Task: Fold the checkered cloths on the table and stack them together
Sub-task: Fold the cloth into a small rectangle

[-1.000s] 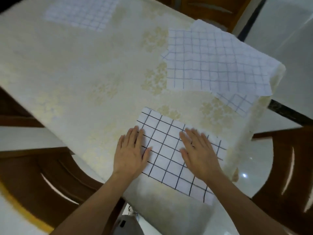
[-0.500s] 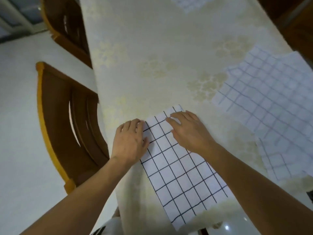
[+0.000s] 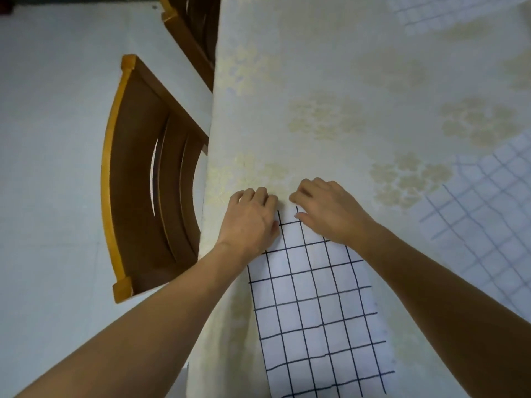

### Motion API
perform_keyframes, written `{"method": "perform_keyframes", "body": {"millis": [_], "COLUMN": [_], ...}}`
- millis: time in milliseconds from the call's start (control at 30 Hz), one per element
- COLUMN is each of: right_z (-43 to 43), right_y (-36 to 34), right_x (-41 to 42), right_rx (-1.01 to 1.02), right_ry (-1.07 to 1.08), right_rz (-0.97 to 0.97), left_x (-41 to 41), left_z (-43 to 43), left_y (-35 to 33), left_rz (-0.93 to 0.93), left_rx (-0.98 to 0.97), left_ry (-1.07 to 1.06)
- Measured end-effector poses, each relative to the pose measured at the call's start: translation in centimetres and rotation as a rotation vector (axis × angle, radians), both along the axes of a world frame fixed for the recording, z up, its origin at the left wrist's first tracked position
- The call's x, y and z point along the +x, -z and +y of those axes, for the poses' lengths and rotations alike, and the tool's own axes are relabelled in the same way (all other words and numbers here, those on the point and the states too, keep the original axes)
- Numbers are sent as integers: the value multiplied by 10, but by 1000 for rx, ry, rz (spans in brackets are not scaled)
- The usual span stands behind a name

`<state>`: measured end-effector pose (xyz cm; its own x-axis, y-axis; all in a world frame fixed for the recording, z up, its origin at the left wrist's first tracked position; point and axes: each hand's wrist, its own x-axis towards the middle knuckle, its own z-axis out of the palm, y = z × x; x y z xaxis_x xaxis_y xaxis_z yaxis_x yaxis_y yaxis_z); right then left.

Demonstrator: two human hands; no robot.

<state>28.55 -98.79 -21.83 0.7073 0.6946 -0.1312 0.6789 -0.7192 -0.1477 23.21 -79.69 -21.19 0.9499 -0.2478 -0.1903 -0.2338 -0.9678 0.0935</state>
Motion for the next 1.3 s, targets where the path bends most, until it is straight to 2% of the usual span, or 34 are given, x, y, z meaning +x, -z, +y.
{"method": "perform_keyframes", "body": {"millis": [200, 467, 800, 1300], "right_z": [5, 6, 5, 6], "right_y": [-3, -12, -16, -21], "right_x": [17, 25, 27, 46], "right_rx": [-33, -73, -172, -113], "right_ry": [-79, -126, -177, 16], "right_rz": [93, 208, 283, 340], "left_x": [11, 17, 12, 38], "left_z": [-3, -10, -9, 2], "left_y": [-1, 0, 1, -2], "left_rz": [74, 156, 90, 32], "left_rx": [-19, 75, 40, 16], "left_ry": [-1, 16, 120, 104]}}
